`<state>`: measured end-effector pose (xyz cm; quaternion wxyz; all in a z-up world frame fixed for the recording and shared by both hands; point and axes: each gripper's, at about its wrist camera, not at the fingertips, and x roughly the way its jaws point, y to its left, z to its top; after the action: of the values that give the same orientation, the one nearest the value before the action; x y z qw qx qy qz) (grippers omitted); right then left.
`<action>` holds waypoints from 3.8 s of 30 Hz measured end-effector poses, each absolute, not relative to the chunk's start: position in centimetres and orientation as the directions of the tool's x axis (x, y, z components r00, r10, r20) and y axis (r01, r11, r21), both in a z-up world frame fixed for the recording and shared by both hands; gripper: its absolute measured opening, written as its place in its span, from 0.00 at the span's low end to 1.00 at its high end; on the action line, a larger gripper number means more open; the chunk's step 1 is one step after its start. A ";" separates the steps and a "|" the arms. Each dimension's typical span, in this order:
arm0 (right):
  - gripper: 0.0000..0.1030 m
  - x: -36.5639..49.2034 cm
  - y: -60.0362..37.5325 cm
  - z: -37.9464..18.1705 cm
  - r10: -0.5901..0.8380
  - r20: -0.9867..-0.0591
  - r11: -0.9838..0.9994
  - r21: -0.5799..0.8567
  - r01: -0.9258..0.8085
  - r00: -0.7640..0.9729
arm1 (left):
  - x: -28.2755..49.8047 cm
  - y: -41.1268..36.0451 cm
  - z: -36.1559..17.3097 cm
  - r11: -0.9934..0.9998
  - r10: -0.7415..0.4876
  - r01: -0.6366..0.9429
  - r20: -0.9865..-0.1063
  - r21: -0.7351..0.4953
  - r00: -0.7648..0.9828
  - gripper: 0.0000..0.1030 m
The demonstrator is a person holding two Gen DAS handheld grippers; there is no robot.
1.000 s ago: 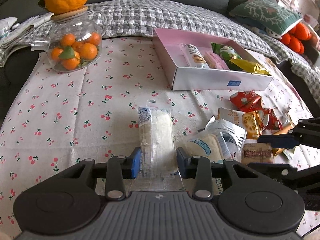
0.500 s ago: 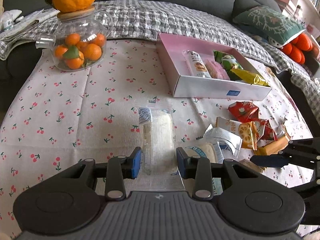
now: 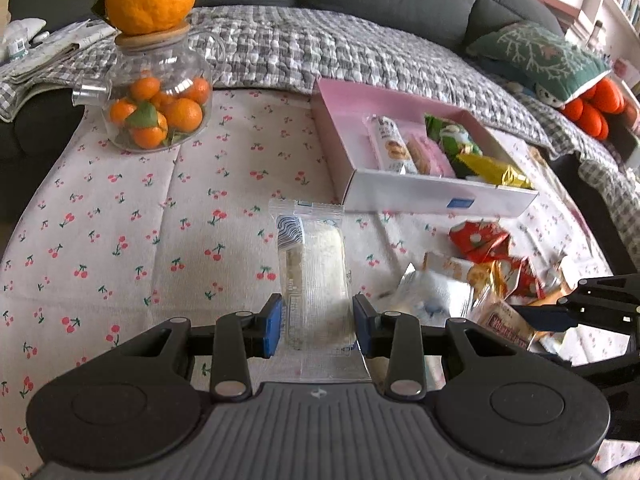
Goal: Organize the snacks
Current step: 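Lift both held snacks toward the pink box, then lower both snacks into the pink box and open both tools, then place the cake packet into the box with the right tool and release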
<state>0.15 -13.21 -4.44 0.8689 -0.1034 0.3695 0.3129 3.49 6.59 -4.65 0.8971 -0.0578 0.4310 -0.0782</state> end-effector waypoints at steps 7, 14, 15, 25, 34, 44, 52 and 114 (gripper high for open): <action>0.34 2.1 -15.0 -2.0 0.471 -0.654 0.828 0.097 -0.553 0.591 | 4.4 6.1 -3.3 0.976 -0.205 0.079 -0.738 -0.202 0.643 0.33; 0.34 5.1 -17.1 -0.3 0.437 -0.616 0.882 0.152 -0.446 0.655 | 6.2 5.1 -2.1 0.969 -0.220 0.064 -0.712 -0.240 0.667 0.33; 0.34 5.5 -17.4 -0.1 0.432 -0.613 0.889 0.164 -0.428 0.662 | 6.4 5.0 -2.0 0.967 -0.223 0.061 -0.708 -0.247 0.670 0.33; 0.34 9.5 -19.4 0.2 0.407 -0.588 0.912 0.306 -0.274 0.699 | 9.7 2.4 -1.6 0.959 -0.241 0.061 -0.677 -0.278 0.695 0.33; 0.35 12.4 -19.9 -0.8 0.401 -0.578 0.895 0.415 -0.167 0.711 | 12.3 0.5 -2.2 0.966 -0.218 0.061 -0.655 -0.253 0.723 0.33; 0.36 14.5 -19.7 -2.0 0.421 -0.569 0.867 0.481 -0.129 0.706 | 13.8 0.2 -3.3 0.975 -0.175 0.035 -0.663 -0.218 0.728 0.26; 0.37 14.8 -19.7 -2.1 0.411 -0.576 0.874 0.470 -0.126 0.706 | 14.1 0.0 -3.4 0.980 -0.148 0.017 -0.670 -0.197 0.728 0.31; 0.61 21.5 -15.7 0.3 0.207 -0.712 0.964 0.265 -0.016 0.671 | 10.6 2.9 -1.7 0.983 -0.169 0.035 -0.805 -0.182 0.569 0.80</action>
<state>21.52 -15.73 0.30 0.9063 0.1189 0.4008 0.0616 10.60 2.87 -1.68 0.8827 -0.0728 0.4606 -0.0578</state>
